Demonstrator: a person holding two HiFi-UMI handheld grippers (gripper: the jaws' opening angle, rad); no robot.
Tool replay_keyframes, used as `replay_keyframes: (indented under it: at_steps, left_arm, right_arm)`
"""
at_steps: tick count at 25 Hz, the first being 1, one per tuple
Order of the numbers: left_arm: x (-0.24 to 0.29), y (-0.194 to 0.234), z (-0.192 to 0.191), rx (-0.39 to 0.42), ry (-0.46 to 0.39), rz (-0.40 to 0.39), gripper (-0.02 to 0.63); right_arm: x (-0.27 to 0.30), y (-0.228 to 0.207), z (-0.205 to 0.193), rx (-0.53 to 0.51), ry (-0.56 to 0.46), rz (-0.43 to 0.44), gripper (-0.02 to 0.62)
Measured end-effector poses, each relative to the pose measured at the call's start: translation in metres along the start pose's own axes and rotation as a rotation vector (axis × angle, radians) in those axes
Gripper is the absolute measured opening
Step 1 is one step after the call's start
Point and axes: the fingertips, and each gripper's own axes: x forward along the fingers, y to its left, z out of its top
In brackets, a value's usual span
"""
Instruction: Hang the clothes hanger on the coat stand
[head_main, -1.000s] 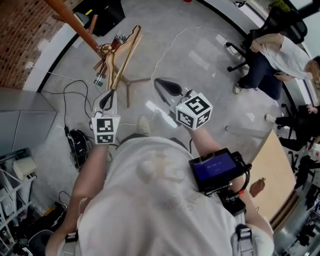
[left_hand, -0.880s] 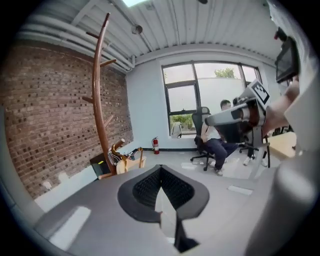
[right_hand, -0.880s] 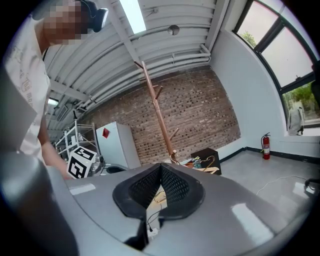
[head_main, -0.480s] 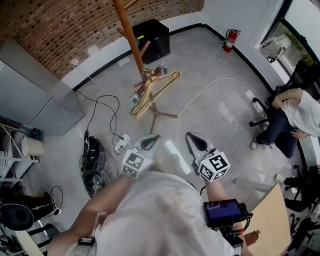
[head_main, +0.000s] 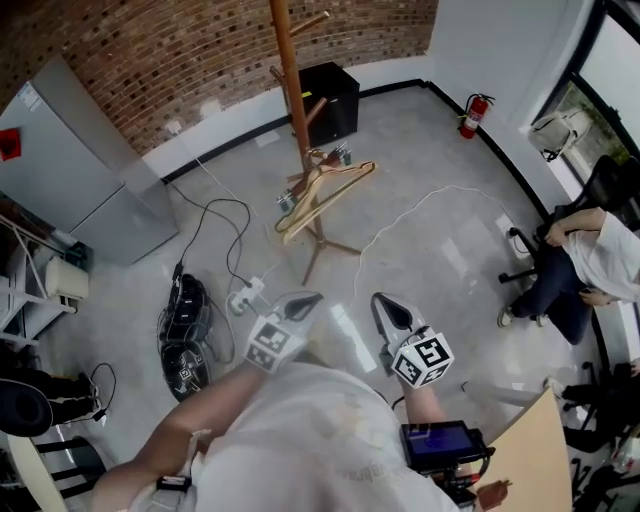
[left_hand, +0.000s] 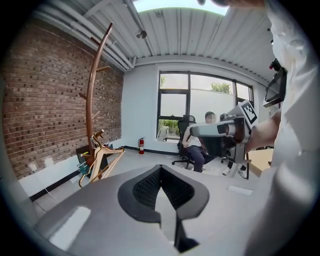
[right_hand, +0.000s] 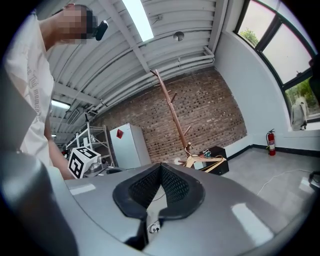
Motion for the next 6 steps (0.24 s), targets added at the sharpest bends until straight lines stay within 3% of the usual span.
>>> replay_keyframes:
  at_steps: [6]
  left_arm:
    - [-0.002, -0.019, -0.001, 0.004, -0.004, -0.006, 0.002]
  right_arm:
    - [-0.019, 0.004, -0.011, 0.016, -0.014, -0.010, 0.014]
